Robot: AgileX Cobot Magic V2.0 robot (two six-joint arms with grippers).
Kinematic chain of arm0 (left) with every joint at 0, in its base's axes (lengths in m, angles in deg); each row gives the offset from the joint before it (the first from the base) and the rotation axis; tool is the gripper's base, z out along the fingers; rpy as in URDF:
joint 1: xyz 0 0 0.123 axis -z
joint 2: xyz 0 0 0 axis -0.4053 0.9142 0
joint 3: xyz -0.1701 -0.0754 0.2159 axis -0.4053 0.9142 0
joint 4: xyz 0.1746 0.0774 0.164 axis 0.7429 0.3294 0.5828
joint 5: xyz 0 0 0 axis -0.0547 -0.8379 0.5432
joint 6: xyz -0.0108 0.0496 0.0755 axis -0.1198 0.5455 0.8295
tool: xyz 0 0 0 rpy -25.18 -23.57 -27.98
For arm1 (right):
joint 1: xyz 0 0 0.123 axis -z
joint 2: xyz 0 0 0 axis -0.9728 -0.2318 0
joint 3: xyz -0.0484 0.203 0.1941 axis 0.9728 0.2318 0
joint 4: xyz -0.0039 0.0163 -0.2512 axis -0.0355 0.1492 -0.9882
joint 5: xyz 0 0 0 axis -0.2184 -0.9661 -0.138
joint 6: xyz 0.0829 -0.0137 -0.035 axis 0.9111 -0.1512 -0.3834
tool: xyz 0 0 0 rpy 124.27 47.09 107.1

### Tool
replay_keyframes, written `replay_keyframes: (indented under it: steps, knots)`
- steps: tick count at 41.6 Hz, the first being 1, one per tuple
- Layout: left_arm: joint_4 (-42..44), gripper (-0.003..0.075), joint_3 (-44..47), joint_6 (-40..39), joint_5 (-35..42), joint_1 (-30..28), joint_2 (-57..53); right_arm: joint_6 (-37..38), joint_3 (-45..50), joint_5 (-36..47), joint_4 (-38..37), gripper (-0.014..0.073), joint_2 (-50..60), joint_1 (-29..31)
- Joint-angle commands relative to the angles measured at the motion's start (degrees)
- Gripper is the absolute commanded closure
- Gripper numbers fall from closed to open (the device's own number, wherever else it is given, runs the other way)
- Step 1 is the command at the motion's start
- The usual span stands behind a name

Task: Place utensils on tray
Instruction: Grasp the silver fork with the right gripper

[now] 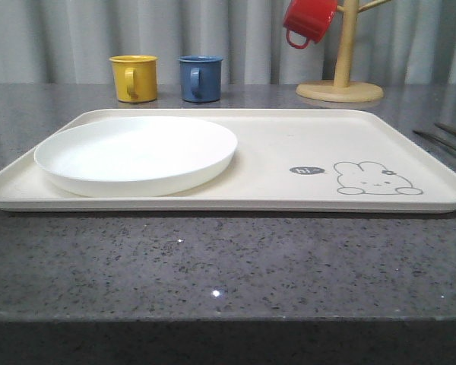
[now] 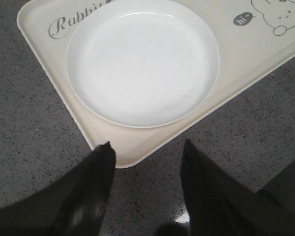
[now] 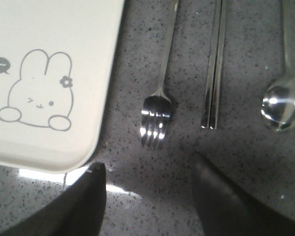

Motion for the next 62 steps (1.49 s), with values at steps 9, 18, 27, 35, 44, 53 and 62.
replay_keyframes:
  steps: [9,18,27,35,44,53,62]
  knots:
    - [-0.6,0.0407,-1.4,-0.6,3.4,0.4,-0.6,-0.7,-12.3,-2.0,-0.5,0.0172,-15.2,-0.1]
    - [-0.6,0.0407,-1.4,-0.6,3.4,0.4,-0.6,-0.7,-17.1,-2.6,-1.6,0.027,-23.1,-0.1]
    - [-0.6,0.0407,-1.4,-0.6,3.4,0.4,-0.6,-0.7,-20.3,-3.3,-2.9,0.0286,-28.7,0.0]
    - [-0.6,0.0407,-1.4,-0.6,3.4,0.4,-0.6,-0.6,-20.4,-3.3,-2.8,0.0337,-29.9,0.0]
    - [-0.6,0.0407,-1.4,-0.6,3.4,0.4,-0.6,-0.6,-20.4,-3.7,-2.8,0.0563,-29.9,0.0]
    - [-0.6,0.0407,-1.4,-0.6,3.4,0.4,-0.6,-0.7,-21.0,-6.2,-2.5,0.0568,-27.0,-0.3]
    - [-0.6,0.0407,-1.4,-0.6,3.4,0.4,-0.6,-0.7,-26.7,-13.0,-0.5,0.0568,-24.7,-4.7]
